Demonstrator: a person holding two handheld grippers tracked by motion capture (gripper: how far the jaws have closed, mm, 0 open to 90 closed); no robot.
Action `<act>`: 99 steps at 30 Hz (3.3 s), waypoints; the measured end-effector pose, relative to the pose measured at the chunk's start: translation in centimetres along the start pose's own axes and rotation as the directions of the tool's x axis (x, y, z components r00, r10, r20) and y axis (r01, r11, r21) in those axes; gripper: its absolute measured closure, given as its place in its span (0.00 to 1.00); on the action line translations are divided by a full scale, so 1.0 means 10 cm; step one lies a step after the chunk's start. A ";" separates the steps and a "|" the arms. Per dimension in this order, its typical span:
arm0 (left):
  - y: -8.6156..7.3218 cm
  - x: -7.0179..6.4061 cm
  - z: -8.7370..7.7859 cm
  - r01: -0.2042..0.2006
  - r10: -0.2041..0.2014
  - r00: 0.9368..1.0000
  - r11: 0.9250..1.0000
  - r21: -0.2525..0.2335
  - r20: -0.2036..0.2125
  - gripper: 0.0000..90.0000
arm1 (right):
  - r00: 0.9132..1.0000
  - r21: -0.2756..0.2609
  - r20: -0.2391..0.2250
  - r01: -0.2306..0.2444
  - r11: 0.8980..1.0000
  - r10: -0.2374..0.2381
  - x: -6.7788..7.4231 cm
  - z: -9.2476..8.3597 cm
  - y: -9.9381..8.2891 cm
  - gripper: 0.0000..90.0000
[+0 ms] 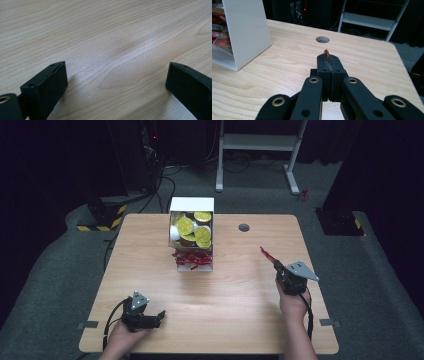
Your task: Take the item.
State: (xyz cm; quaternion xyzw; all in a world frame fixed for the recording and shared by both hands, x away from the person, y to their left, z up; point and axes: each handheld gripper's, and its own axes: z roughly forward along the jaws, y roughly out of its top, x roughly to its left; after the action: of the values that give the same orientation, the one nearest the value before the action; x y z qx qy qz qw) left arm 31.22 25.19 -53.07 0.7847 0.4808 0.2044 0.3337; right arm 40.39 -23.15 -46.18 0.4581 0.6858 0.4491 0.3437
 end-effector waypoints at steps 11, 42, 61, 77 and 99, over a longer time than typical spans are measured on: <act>0.00 0.00 -0.01 -0.008 0.008 1.000 1.000 -0.001 -0.003 0.05 | 0.999 0.067 0.038 0.025 0.997 -0.027 0.00 0.14 -0.11 0.99; -0.01 -0.01 -0.02 -0.008 0.008 1.000 1.000 -0.006 -0.002 0.07 | 0.999 0.236 -0.012 0.043 0.971 -0.041 0.14 0.50 -0.35 0.98; -0.01 -0.01 -0.01 -0.011 0.011 1.000 1.000 -0.008 0.004 0.07 | 1.000 0.268 -0.011 0.003 0.963 0.000 0.13 0.57 -0.38 0.82; -0.01 -0.01 -0.01 -0.011 0.011 1.000 1.000 -0.008 0.005 0.08 | 0.998 0.195 -0.062 0.008 0.981 0.004 0.30 0.40 -0.17 0.48; -0.01 -0.01 -0.01 -0.031 0.031 0.999 0.999 -0.005 0.020 0.07 | 0.964 0.364 -0.260 0.148 0.919 -0.052 1.05 0.15 -0.55 0.25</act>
State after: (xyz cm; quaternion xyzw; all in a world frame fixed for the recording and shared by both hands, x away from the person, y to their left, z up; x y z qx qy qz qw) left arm 31.05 25.19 -53.02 0.7932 0.4646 0.2031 0.3372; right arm 36.34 -13.83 -52.48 0.4209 0.8197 0.3422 0.1836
